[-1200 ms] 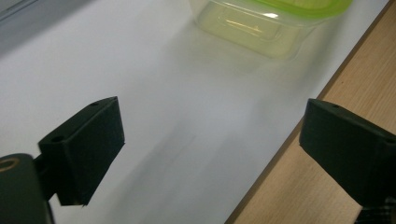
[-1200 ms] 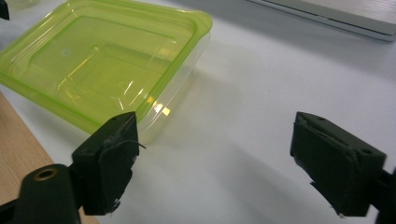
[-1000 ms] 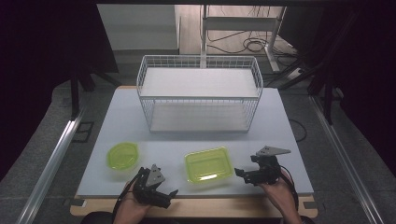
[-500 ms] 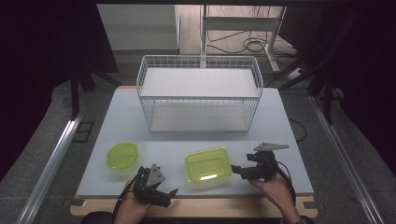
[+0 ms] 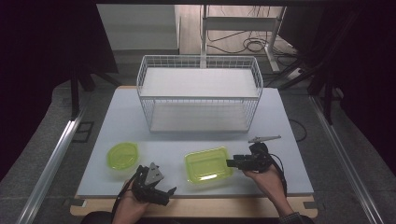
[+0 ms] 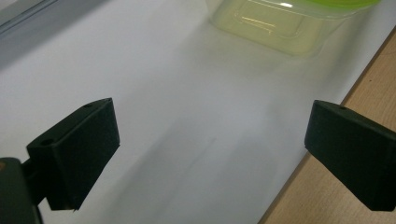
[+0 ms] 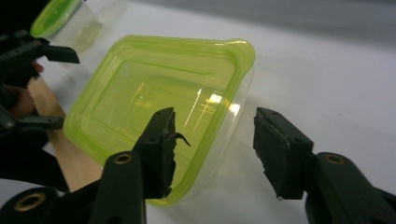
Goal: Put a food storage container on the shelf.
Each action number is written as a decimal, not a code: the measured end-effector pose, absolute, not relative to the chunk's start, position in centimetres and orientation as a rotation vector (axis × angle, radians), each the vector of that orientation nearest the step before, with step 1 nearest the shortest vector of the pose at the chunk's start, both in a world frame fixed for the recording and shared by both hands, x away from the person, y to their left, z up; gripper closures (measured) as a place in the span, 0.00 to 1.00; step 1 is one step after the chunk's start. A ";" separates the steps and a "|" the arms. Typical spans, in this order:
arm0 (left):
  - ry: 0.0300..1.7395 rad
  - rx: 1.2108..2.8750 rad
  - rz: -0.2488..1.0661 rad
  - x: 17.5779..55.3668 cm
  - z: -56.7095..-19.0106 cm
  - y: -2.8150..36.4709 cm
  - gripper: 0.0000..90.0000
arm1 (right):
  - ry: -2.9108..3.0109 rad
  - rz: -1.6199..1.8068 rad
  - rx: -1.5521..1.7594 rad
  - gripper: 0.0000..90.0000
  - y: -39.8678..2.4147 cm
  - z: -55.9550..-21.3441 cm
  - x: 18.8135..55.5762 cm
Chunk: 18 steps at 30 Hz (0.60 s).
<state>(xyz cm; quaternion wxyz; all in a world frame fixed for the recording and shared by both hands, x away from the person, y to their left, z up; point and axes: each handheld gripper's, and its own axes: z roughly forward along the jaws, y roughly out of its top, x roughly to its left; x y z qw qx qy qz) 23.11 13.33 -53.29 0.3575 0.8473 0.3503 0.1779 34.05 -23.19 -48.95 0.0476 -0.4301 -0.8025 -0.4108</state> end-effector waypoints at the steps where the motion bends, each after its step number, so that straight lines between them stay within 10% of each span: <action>1: 0.902 2.188 0.459 23.1 -53.3 13.3 0.03 | -2.433 -1.242 -1.314 0.57 -23.1 -49.1 34.3; 18: 0.881 2.200 0.462 23.1 -53.3 13.2 0.04 | -2.136 -1.158 -1.341 0.88 -22.9 -50.3 36.4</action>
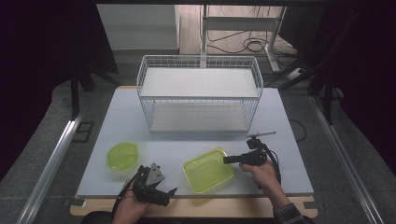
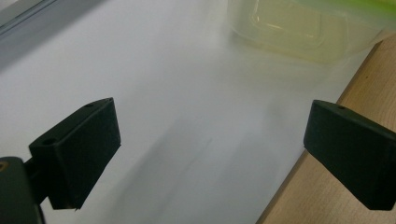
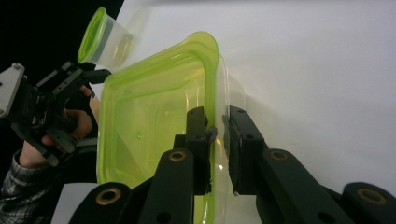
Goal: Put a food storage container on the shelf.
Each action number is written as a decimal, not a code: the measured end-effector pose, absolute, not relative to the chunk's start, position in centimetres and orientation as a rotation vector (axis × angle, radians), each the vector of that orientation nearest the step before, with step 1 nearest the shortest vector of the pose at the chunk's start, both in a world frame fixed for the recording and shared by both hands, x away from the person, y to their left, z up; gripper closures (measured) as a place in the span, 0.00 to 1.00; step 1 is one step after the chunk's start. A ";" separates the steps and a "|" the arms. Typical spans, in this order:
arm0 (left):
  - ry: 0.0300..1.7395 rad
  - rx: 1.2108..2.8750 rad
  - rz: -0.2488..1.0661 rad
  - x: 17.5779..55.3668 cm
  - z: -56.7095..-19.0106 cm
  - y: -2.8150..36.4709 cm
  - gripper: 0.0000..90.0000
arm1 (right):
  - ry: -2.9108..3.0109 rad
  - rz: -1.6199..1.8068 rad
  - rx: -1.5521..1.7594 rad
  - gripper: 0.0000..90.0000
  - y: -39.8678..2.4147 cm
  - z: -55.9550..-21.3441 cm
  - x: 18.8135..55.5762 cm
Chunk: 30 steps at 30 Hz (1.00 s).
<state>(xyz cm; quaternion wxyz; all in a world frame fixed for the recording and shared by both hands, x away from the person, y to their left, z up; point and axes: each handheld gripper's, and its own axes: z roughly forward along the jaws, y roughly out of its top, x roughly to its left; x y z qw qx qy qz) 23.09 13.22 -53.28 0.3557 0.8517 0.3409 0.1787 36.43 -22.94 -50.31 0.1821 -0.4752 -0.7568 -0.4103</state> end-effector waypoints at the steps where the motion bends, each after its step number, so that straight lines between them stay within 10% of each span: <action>1: 0.880 2.200 0.463 23.1 -53.3 13.2 0.04 | -2.132 -1.161 -1.344 0.88 -23.0 -50.3 36.4; 30: 0.880 2.183 0.454 23.2 -53.4 13.2 0.04 | -2.033 -1.424 -1.405 0.88 -25.3 -46.1 36.9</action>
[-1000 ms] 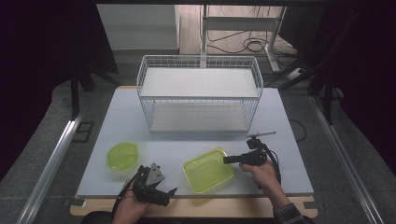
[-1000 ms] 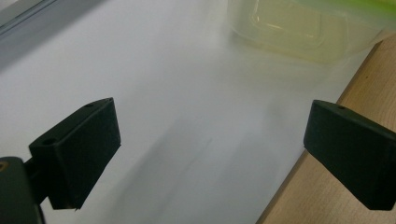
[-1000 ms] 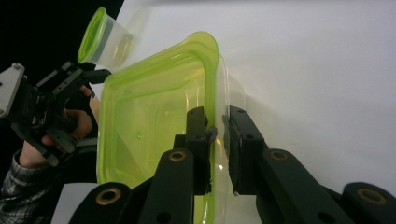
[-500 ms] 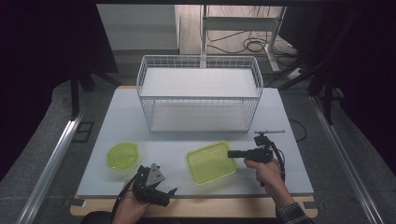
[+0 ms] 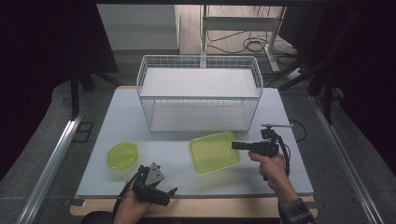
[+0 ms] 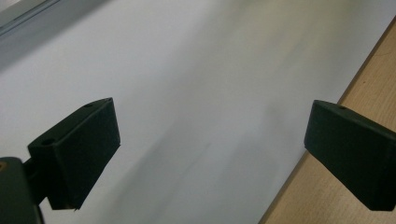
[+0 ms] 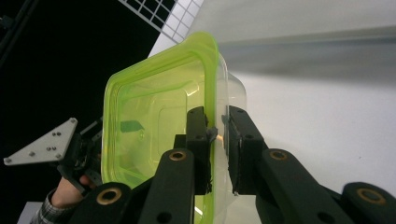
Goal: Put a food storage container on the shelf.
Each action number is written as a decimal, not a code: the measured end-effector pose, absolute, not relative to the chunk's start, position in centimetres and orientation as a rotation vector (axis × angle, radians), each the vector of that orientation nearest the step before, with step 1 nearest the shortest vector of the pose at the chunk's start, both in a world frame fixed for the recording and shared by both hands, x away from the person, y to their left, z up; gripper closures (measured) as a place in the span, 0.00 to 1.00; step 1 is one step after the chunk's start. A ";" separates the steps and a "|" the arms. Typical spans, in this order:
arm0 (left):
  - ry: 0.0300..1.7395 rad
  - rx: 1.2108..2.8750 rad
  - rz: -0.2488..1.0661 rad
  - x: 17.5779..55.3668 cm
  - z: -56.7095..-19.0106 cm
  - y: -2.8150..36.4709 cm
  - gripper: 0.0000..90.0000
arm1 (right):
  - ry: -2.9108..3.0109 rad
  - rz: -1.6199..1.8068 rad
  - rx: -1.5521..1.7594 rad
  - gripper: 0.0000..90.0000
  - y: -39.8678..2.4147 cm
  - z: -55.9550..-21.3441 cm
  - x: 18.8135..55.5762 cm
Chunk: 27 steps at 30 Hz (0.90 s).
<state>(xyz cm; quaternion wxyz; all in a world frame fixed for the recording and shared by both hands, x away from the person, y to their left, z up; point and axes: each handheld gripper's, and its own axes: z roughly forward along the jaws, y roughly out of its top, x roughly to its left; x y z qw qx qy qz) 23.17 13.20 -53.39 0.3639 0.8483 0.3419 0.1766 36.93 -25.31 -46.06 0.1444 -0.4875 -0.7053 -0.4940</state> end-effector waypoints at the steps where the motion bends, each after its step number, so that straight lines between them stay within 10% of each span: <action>1: 0.879 2.182 0.453 23.2 -53.4 13.2 0.03 | -2.022 -1.432 -1.407 0.88 -25.4 -45.8 37.0; 27: 0.866 2.191 0.461 23.1 -53.4 13.0 0.03 | -2.016 -1.534 -1.377 0.88 -24.1 -40.2 38.8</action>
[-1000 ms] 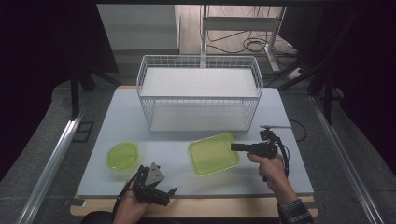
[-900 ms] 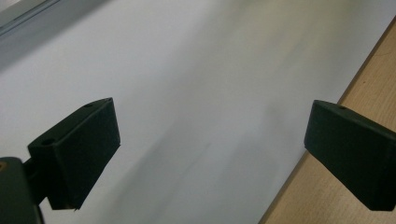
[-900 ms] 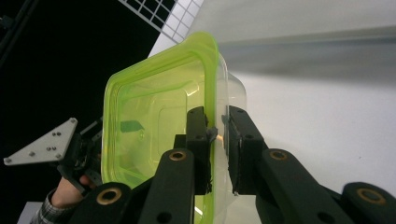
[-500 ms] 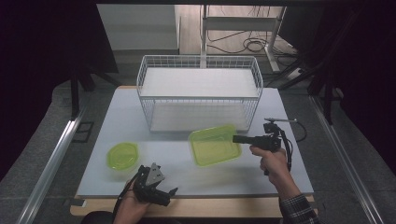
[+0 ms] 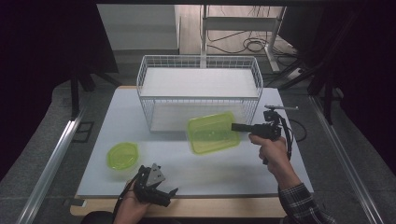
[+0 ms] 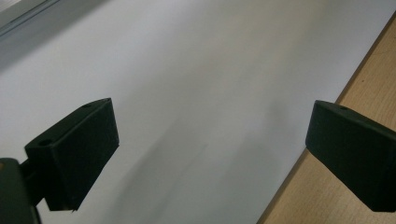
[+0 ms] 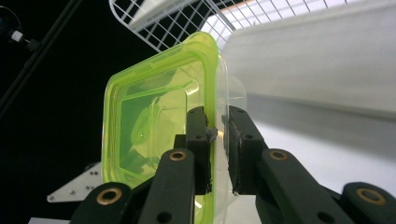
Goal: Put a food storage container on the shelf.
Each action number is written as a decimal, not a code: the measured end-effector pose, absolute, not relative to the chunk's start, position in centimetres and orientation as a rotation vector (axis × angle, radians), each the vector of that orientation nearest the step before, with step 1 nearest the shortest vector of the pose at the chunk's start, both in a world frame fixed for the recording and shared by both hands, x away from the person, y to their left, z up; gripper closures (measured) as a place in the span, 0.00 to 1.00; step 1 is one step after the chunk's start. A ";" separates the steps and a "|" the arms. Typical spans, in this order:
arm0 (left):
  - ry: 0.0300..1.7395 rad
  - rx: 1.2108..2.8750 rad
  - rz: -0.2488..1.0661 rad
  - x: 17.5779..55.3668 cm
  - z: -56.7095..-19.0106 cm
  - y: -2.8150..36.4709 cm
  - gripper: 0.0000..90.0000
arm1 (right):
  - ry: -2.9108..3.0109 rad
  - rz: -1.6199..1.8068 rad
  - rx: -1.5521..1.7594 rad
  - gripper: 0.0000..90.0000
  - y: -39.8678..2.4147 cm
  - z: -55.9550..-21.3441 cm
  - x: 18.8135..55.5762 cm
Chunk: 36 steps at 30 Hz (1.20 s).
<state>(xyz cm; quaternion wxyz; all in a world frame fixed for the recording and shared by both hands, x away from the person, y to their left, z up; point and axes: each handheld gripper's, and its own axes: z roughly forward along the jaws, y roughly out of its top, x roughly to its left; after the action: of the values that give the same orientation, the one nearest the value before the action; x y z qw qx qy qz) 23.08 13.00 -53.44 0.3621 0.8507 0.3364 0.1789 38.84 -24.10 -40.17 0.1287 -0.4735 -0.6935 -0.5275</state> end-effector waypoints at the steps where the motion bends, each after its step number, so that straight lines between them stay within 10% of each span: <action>1: 0.864 2.192 0.461 23.1 -53.5 13.0 0.03 | -2.017 -1.540 -1.375 0.88 -24.0 -39.8 38.9; 36: 0.872 2.180 0.460 23.1 -53.4 13.1 0.02 | -2.004 -1.687 -1.443 0.88 -20.6 -32.1 43.8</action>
<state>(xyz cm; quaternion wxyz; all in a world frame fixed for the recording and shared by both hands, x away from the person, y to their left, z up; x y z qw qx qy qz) 23.10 13.12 -53.39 0.3658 0.8480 0.3392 0.1788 43.82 -20.57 -32.08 0.0752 -0.4810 -0.6683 -0.5625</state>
